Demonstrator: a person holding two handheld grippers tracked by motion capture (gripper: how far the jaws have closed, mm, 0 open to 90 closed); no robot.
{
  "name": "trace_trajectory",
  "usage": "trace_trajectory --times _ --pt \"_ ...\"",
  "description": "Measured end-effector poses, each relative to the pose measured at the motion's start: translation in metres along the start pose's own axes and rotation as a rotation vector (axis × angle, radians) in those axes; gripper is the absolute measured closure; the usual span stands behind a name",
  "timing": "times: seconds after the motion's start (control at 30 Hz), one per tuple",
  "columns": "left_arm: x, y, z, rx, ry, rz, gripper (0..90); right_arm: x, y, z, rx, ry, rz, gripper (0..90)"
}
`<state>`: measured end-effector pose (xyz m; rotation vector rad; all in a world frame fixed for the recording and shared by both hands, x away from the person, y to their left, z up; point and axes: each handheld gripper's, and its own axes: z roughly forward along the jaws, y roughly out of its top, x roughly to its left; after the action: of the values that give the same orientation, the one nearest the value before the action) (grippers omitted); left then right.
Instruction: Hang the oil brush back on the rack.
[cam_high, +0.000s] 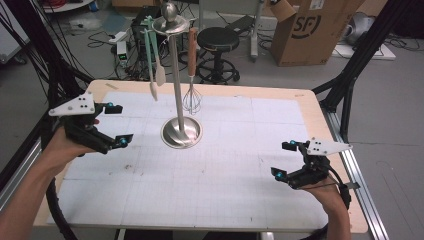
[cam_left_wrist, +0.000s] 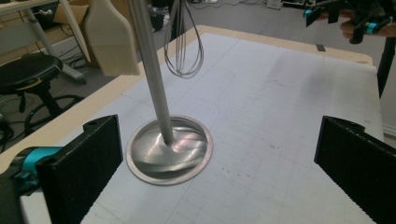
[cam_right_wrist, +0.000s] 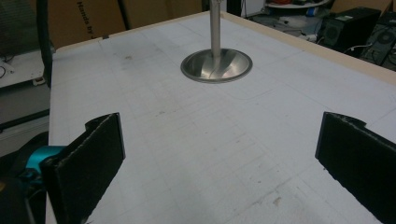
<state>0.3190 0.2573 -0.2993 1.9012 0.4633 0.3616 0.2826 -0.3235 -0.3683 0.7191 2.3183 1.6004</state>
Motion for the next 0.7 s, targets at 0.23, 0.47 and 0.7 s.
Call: trace_trajectory --times 0.23,0.47,0.7 --pt "-0.007 -0.032 0.006 -0.029 0.003 -0.042 1.6 -0.001 0.000 0.002 0.006 -0.005 -0.013 0.0" --pt "-0.012 -0.059 0.017 -0.021 0.016 -0.067 1.7 -0.001 -0.002 0.003 0.014 -0.004 0.003 0.0" --pt "-0.014 -0.081 0.022 0.000 -0.014 -0.091 1.6 -0.003 -0.004 0.003 0.012 -0.001 0.011 0.0"
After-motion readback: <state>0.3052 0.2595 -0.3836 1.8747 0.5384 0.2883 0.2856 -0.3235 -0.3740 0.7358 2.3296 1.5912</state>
